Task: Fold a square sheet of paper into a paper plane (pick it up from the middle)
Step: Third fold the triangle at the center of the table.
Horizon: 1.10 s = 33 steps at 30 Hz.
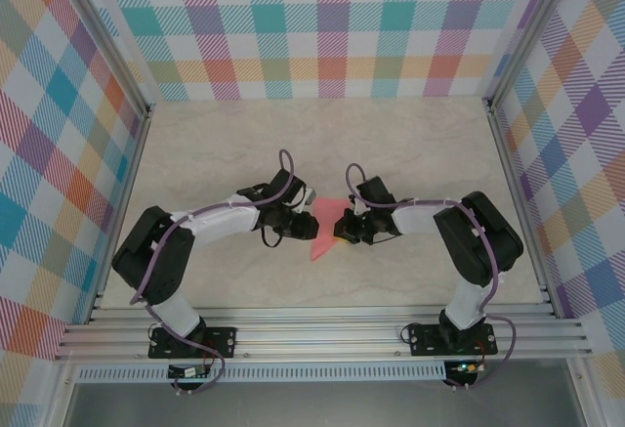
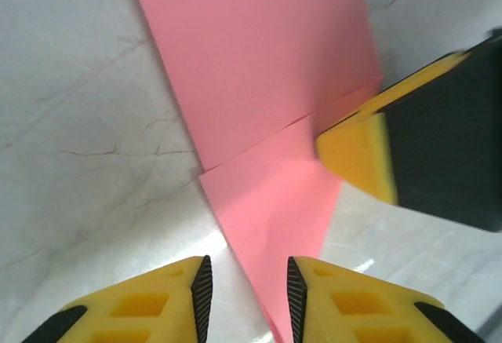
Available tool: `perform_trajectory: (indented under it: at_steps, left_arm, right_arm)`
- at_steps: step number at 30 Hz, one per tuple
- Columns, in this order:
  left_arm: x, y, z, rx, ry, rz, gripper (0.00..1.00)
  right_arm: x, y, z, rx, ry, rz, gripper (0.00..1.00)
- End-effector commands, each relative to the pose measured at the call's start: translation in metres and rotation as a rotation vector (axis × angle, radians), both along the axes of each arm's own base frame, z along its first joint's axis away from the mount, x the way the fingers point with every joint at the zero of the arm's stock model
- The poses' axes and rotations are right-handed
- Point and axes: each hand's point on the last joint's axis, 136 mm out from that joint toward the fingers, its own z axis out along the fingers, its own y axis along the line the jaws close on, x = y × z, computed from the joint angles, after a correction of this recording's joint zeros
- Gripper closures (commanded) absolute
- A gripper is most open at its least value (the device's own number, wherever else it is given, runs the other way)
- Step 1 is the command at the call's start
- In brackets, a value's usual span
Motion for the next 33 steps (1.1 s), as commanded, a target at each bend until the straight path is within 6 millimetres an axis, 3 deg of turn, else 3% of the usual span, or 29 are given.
perform_trajectory:
  at_steps: [1,3,7,10,22,29,33]
  left_arm:
    - [-0.003,-0.009,0.029,-0.124,0.031,0.065,0.75]
    - [-0.005,-0.025,0.039,-0.230,0.066,0.066,0.84]
    - [-0.010,-0.042,0.036,-0.342,0.177,0.095,0.95]
    - [-0.014,-0.051,0.028,-0.395,0.240,0.101,0.96]
    - [-0.025,-0.057,-0.025,-0.312,0.354,0.094,0.96]
    - [-0.031,-0.055,-0.036,-0.299,0.375,0.080,0.96]
    - [-0.031,-0.059,-0.023,-0.332,0.350,0.058,0.94]
  right_arm:
    - [-0.008,-0.013,-0.024,-0.095,0.061,-0.019,0.96]
    - [-0.008,-0.014,-0.025,-0.097,0.066,-0.024,0.96]
    - [-0.009,-0.014,-0.027,-0.102,0.077,-0.026,0.96]
    - [-0.010,-0.015,-0.029,-0.108,0.083,-0.028,0.96]
    - [-0.009,-0.015,-0.030,-0.114,0.088,-0.028,0.96]
    - [-0.011,-0.017,-0.032,-0.123,0.098,-0.030,0.96]
    - [-0.013,-0.018,-0.034,-0.126,0.102,-0.029,0.96]
